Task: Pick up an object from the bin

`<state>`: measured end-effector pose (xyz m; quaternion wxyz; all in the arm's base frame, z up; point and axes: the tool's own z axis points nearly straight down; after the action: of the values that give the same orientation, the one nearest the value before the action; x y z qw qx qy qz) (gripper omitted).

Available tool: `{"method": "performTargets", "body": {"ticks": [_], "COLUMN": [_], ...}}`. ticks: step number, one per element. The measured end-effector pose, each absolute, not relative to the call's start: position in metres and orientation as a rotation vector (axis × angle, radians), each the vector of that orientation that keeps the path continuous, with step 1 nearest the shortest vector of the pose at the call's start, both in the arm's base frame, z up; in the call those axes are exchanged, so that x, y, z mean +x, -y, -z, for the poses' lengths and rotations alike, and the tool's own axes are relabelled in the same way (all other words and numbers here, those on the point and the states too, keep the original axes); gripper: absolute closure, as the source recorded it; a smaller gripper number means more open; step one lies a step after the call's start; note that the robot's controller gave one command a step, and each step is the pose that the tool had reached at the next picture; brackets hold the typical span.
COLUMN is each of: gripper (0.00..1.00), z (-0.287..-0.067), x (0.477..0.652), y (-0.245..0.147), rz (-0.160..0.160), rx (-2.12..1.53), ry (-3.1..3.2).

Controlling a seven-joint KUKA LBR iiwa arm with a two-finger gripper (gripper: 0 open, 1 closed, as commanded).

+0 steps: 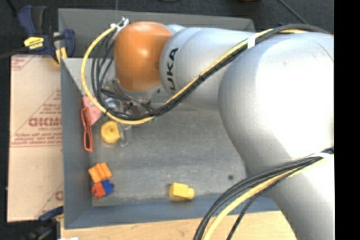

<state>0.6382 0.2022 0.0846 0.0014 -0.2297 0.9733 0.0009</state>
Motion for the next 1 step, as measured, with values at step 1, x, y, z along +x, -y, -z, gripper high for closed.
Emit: {"method": "performTargets", "body": {"ticks": [1], "gripper": [1.0], "z": [-0.099], "x": [0.6383], "y": [-0.2017], "rz": [-0.001], "rx": [-0.723], "ry": [-3.056]}}
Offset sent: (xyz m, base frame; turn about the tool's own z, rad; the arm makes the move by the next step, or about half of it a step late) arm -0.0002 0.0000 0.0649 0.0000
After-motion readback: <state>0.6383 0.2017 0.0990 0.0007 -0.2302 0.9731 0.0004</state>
